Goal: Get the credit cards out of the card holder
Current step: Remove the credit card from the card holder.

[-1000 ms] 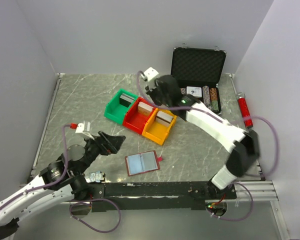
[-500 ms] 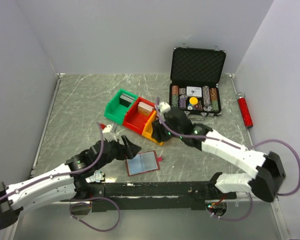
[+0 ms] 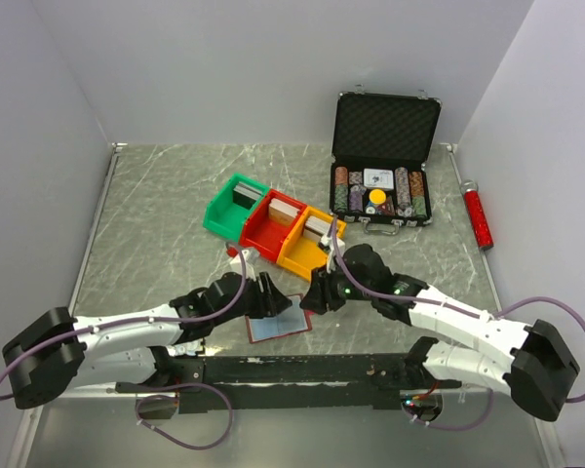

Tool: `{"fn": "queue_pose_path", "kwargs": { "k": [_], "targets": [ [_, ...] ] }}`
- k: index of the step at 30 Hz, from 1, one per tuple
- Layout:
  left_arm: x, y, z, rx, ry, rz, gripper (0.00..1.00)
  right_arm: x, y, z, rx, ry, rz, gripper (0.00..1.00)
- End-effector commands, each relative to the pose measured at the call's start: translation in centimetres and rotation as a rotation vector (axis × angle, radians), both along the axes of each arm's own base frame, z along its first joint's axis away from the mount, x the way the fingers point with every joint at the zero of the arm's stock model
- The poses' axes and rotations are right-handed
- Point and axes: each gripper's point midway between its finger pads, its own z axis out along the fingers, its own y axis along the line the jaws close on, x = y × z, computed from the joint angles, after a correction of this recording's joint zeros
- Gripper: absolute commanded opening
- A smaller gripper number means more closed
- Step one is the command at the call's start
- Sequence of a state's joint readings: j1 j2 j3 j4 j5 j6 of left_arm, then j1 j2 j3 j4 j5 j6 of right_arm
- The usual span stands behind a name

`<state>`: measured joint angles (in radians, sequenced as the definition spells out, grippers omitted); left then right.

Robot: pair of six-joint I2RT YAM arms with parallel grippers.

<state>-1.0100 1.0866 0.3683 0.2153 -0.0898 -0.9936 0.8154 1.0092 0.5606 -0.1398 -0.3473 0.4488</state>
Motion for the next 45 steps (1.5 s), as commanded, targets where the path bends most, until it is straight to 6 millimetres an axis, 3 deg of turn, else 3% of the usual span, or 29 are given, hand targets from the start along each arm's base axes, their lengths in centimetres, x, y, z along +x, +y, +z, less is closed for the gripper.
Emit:
{"fn": "queue_pose_path", "kwargs": {
  "k": [1,3,10,15,21,31,37,45],
  "targets": [
    [0.4,-1.3,1.7,-0.085,-0.015,0.008,0.54,-0.8,1.0,-0.8,0.062,0.058,0.026,0.49],
    [0.5,-1.1,0.9,-0.056,-0.001,0.021,0.51,-1.3,1.0,-2.1,0.051,0.105,0.034,0.48],
    [0.8,0.3,-1.2,0.013,0.050,0.096,0.32,-1.3,1.0,-4.0,0.002,0.149,0.037,0.46],
    [0.6,0.8,-2.4,0.053,0.080,0.106,0.24,-1.4,1.3,-5.1,-0.029,0.186,0.050,0.48],
    [0.4,2.4,-4.4,0.137,0.124,0.160,0.01,-1.1,1.5,-6.4,-0.067,0.213,0.043,0.49],
    [0.3,3.7,-5.3,0.174,0.136,0.200,0.01,0.1,0.9,-6.8,-0.149,0.213,-0.014,0.48],
    [0.0,4.1,-6.4,0.191,0.155,0.205,0.01,1.2,-0.4,-4.6,-0.161,0.133,-0.070,0.58],
    [-0.3,4.9,-7.0,0.196,0.162,0.219,0.01,2.8,-1.9,-5.7,-0.213,0.139,-0.116,0.61]
  ]
}}
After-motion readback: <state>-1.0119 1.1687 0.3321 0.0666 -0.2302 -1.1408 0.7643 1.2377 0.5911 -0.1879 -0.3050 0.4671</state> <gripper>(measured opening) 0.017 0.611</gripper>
